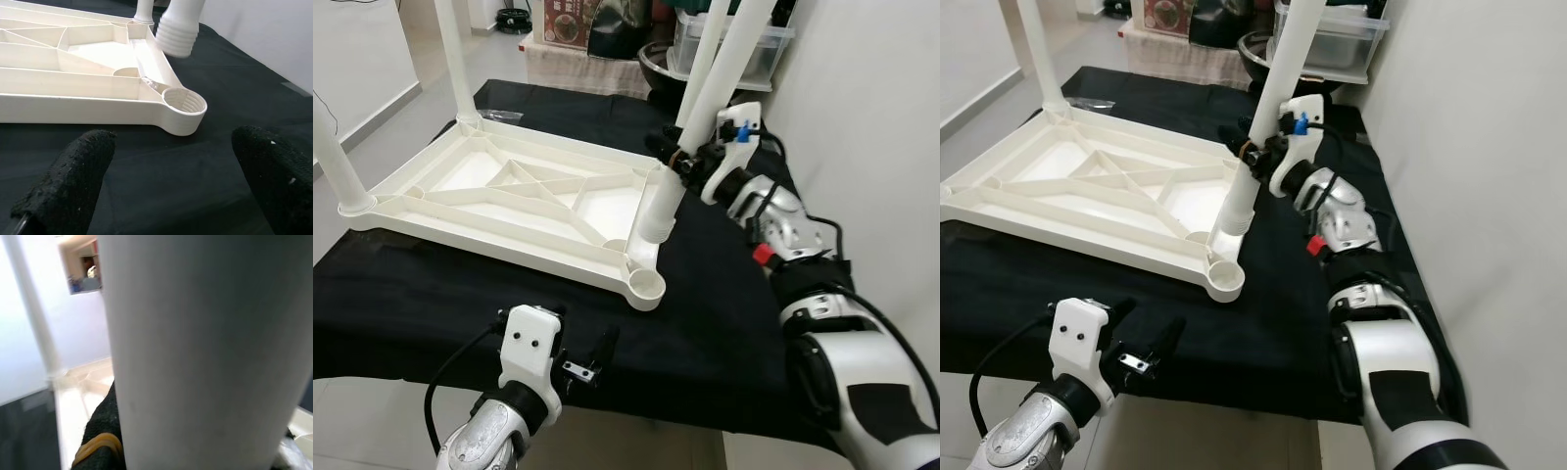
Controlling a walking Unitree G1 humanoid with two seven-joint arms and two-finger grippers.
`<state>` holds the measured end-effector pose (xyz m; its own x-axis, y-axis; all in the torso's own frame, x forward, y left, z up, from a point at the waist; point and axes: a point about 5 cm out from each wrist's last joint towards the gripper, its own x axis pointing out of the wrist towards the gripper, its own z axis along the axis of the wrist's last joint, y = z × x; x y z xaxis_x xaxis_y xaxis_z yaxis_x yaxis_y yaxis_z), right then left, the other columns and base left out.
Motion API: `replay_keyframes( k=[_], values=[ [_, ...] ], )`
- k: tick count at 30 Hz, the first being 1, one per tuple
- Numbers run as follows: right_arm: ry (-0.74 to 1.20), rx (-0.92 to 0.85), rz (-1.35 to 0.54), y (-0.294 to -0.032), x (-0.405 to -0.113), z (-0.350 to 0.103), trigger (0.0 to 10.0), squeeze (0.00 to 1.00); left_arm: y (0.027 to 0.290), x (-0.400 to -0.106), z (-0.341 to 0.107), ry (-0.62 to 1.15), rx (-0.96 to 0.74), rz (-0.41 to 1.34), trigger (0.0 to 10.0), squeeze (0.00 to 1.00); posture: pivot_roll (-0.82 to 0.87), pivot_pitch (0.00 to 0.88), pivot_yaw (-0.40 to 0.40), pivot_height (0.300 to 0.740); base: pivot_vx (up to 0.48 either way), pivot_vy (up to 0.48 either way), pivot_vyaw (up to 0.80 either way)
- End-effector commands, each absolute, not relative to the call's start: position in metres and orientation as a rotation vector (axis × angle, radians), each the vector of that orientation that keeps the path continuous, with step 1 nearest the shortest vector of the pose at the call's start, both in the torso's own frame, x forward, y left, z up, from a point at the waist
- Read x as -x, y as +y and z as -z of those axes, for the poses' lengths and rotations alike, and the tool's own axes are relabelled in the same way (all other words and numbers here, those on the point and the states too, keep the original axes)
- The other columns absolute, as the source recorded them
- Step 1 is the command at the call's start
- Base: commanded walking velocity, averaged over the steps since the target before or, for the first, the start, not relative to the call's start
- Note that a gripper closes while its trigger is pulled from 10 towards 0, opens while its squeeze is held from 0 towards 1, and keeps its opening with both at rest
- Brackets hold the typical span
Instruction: Building children table
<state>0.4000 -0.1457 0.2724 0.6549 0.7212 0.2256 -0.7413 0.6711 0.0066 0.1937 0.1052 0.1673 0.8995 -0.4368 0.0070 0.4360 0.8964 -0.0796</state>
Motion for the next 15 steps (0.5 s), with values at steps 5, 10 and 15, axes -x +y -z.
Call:
replay_keyframes(
  k=[5, 10, 15],
  values=[
    [-0.150, -0.017, -1.005, -0.154, -0.393, -0.270, 10.0, 0.00, 0.104, -0.188, -0.171, 0.031, 0.078, 0.480, 10.0, 0.00, 0.18, 0.210, -0.107, 0.740, 0.000, 0.000, 0.00],
    [-0.100, 0.037, -1.201, -0.163, -0.382, -0.262, 10.0, 0.00, 0.107, -0.187, -0.173, 0.034, 0.070, 0.478, 10.0, 0.00, 0.18, 0.218, -0.096, 0.740, 0.000, 0.000, 0.00],
    [-0.110, 0.032, -1.261, -0.161, -0.381, -0.261, 10.0, 0.00, 0.105, -0.184, -0.173, 0.043, 0.073, 0.485, 10.0, 0.00, 0.19, 0.209, -0.094, 0.740, 0.000, 0.000, 0.00]
  ],
)
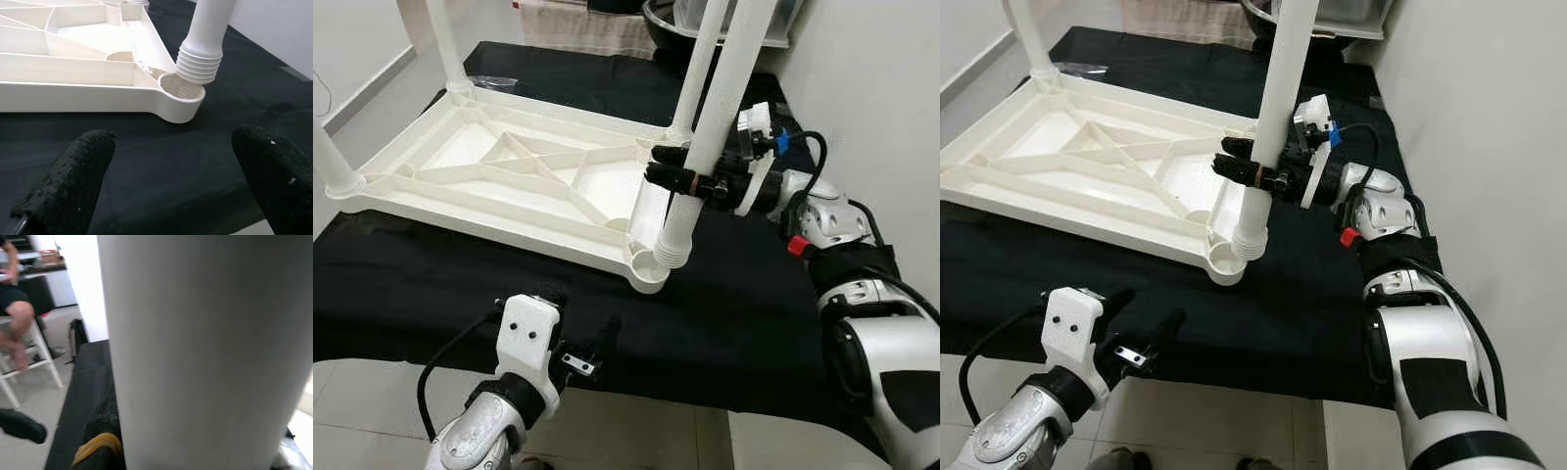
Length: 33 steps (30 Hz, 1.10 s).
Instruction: Building children table
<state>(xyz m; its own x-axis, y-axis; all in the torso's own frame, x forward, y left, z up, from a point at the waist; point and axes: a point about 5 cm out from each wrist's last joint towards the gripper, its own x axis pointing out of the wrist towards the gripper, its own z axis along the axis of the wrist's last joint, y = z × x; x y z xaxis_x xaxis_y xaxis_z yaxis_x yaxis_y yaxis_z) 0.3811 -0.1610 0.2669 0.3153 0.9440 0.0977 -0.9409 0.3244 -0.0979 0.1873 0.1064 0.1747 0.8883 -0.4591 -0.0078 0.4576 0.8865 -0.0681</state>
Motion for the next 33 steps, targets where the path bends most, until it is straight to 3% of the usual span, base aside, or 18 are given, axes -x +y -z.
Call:
replay_keyframes(
  k=[1, 33],
  values=[
    [-0.110, 0.032, -1.261, -0.161, -0.381, -0.261, 10.0, 0.00, 0.105, -0.184, -0.173, 0.043, 0.073, 0.485, 10.0, 0.00, 0.19, 0.209, -0.094, 0.740, 0.000, 0.000, 0.00],
    [-0.121, 0.096, -1.459, -0.132, -0.373, -0.245, 10.0, 0.00, 0.107, -0.181, -0.173, 0.075, 0.046, 0.480, 10.0, 0.00, 0.18, 0.226, -0.103, 0.740, 0.000, 0.000, 0.00]
  ],
)
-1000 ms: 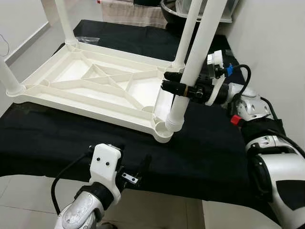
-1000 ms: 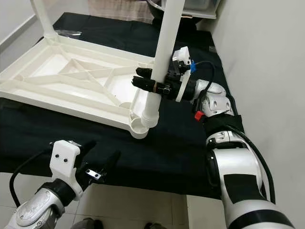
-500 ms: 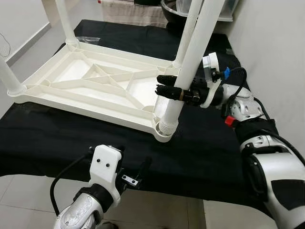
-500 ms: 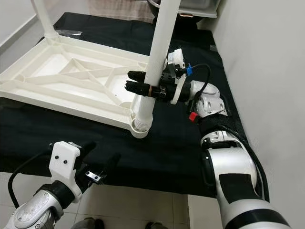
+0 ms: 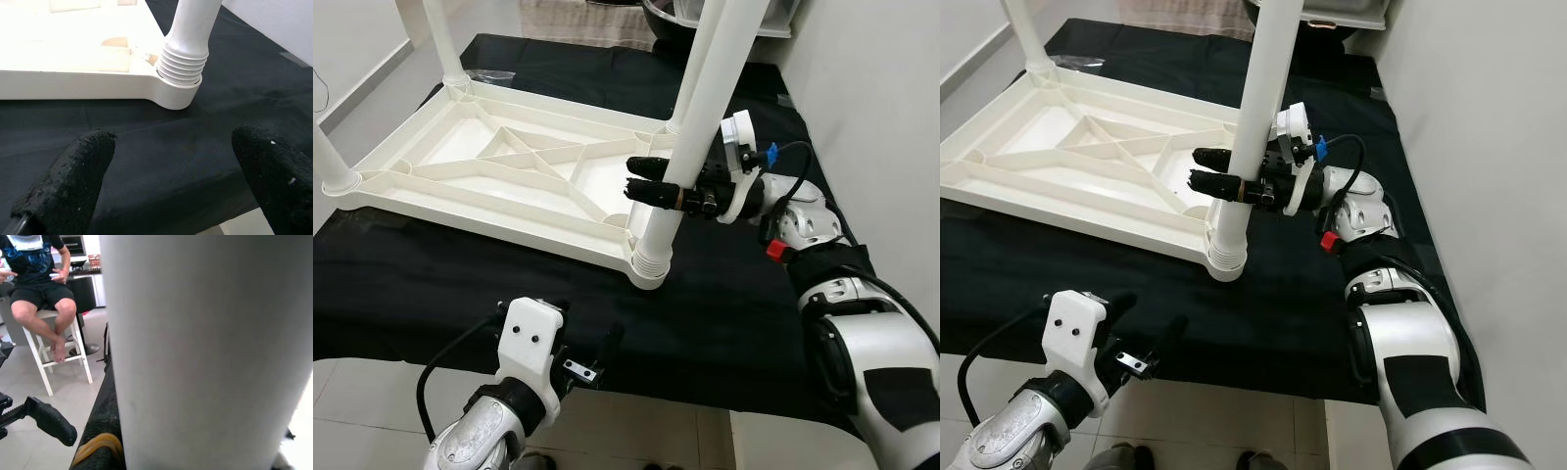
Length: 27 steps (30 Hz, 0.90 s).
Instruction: Building children table
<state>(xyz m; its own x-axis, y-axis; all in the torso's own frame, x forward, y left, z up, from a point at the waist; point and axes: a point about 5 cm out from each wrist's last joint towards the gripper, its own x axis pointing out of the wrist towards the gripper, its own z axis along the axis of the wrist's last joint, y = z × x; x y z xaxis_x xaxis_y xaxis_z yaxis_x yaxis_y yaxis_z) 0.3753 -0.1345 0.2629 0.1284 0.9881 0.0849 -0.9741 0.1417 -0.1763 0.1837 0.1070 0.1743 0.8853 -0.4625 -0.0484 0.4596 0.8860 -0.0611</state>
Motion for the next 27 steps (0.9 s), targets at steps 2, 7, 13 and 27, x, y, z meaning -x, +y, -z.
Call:
replay_keyframes(
  k=[2, 7, 13, 27],
  values=[
    [-0.131, 0.098, -1.467, -0.126, -0.373, -0.244, 10.0, 0.00, 0.107, -0.181, -0.174, 0.074, 0.048, 0.478, 10.0, 0.00, 0.18, 0.226, -0.102, 0.740, 0.000, 0.000, 0.00],
    [-0.118, 0.158, -1.575, -0.106, -0.367, -0.238, 10.0, 0.00, 0.108, -0.181, -0.175, 0.072, 0.050, 0.473, 10.0, 0.00, 0.20, 0.229, -0.108, 0.740, 0.000, 0.000, 0.00],
    [-0.101, 0.190, -1.656, -0.095, -0.363, -0.233, 10.0, 0.00, 0.111, -0.180, -0.176, 0.073, 0.046, 0.465, 10.0, 0.00, 0.20, 0.231, -0.106, 0.740, 0.000, 0.000, 0.00],
    [-0.031, 0.010, -1.750, -0.073, -0.361, -0.232, 10.0, 0.00, 0.114, -0.182, -0.176, 0.073, 0.034, 0.457, 10.0, 0.00, 0.20, 0.257, -0.108, 0.740, 0.000, 0.000, 0.00]
  ],
)
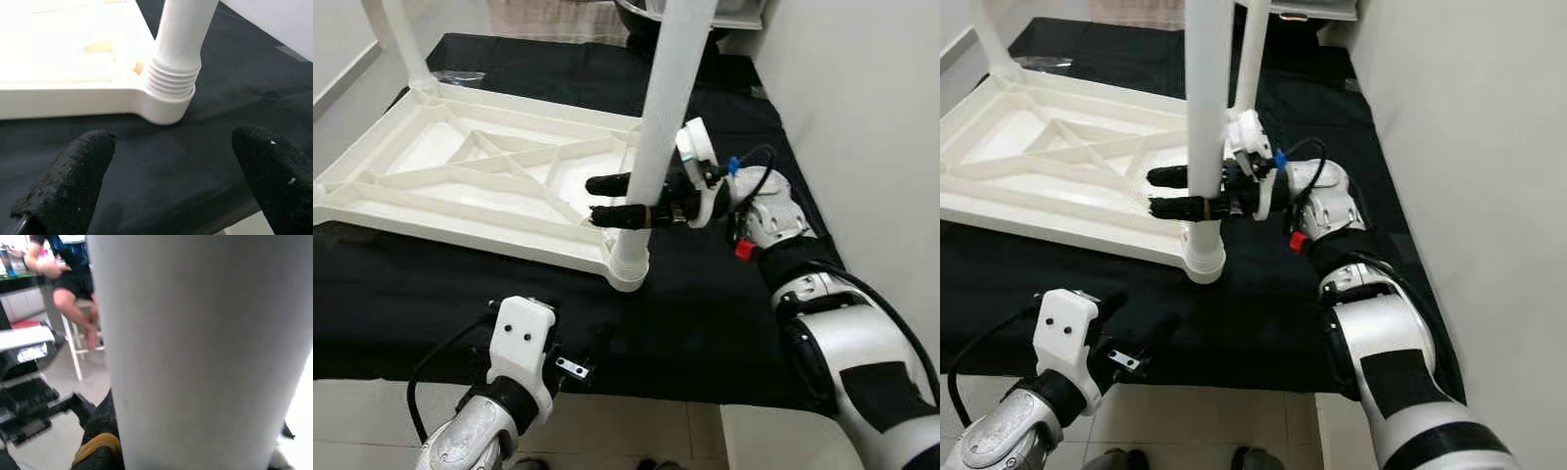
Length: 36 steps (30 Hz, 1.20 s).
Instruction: Building children table
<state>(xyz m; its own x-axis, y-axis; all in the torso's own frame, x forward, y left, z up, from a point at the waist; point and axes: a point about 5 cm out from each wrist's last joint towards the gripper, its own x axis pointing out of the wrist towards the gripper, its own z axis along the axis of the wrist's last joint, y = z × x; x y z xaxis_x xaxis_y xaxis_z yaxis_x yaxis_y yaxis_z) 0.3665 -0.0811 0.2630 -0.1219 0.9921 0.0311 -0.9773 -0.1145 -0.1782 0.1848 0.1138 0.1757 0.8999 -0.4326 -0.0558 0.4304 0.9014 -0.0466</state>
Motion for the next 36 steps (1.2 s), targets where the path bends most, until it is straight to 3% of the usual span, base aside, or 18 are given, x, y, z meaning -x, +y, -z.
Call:
replay_keyframes(
  k=[1, 12, 15, 19, 20, 22, 23, 27, 29, 34, 36],
  values=[
    [-0.023, -0.018, -1.745, -0.070, -0.362, -0.232, 10.0, 0.00, 0.114, -0.182, -0.176, 0.074, 0.035, 0.458, 10.0, 0.00, 0.20, 0.257, -0.108, 0.740, 0.000, 0.000, 0.00],
    [-0.023, 0.004, -1.632, -0.078, -0.366, -0.219, 10.0, 0.00, 0.116, -0.183, -0.179, 0.063, 0.023, 0.450, 10.0, 0.00, 0.20, 0.264, -0.120, 0.740, 0.000, 0.000, 0.00],
    [0.010, 0.091, -1.501, -0.084, -0.370, -0.211, 10.0, 0.00, 0.119, -0.185, -0.179, 0.059, 0.019, 0.445, 10.0, 0.00, 0.19, 0.261, -0.113, 0.740, 0.000, 0.000, 0.00],
    [0.063, 0.113, -1.287, -0.088, -0.379, -0.202, 10.0, 0.00, 0.119, -0.189, -0.179, 0.054, 0.015, 0.444, 10.0, 0.00, 0.17, 0.251, -0.108, 0.740, 0.000, 0.000, 0.00],
    [0.077, 0.097, -1.126, -0.093, -0.387, -0.199, 10.0, 0.00, 0.118, -0.191, -0.178, 0.050, 0.015, 0.443, 10.0, 0.00, 0.17, 0.246, -0.110, 0.740, 0.000, 0.000, 0.00],
    [0.077, 0.097, -1.126, -0.093, -0.387, -0.199, 10.0, 0.00, 0.118, -0.191, -0.178, 0.050, 0.015, 0.443, 10.0, 0.00, 0.17, 0.246, -0.110, 0.740, 0.000, 0.000, 0.00],
    [0.042, 0.095, -0.903, -0.102, -0.396, -0.202, 10.0, 0.00, 0.117, -0.192, -0.178, 0.046, 0.015, 0.442, 10.0, 0.00, 0.17, 0.240, -0.110, 0.740, 0.000, 0.000, 0.00],
    [0.026, 0.076, -0.735, -0.112, -0.402, -0.203, 10.0, 0.00, 0.117, -0.192, -0.178, 0.045, 0.015, 0.442, 10.0, 0.00, 0.16, 0.236, -0.114, 0.740, 0.000, 0.000, 0.00],
    [0.087, 0.030, -0.511, -0.124, -0.408, -0.195, 10.0, 0.00, 0.117, -0.193, -0.178, 0.043, 0.013, 0.442, 10.0, 0.00, 0.16, 0.226, -0.112, 0.740, 0.000, 0.000, 0.00],
    [0.114, -0.048, -0.291, -0.133, -0.411, -0.191, 10.0, 0.00, 0.116, -0.195, -0.178, 0.039, 0.011, 0.444, 10.0, 0.00, 0.16, 0.216, -0.112, 0.740, 0.000, 0.000, 0.00],
    [0.131, -0.123, -0.047, -0.136, -0.412, -0.188, 10.0, 0.00, 0.115, -0.197, -0.177, 0.033, 0.017, 0.445, 10.0, 0.00, 0.15, 0.200, -0.113, 0.740, 0.000, 0.000, 0.00]
  ],
)
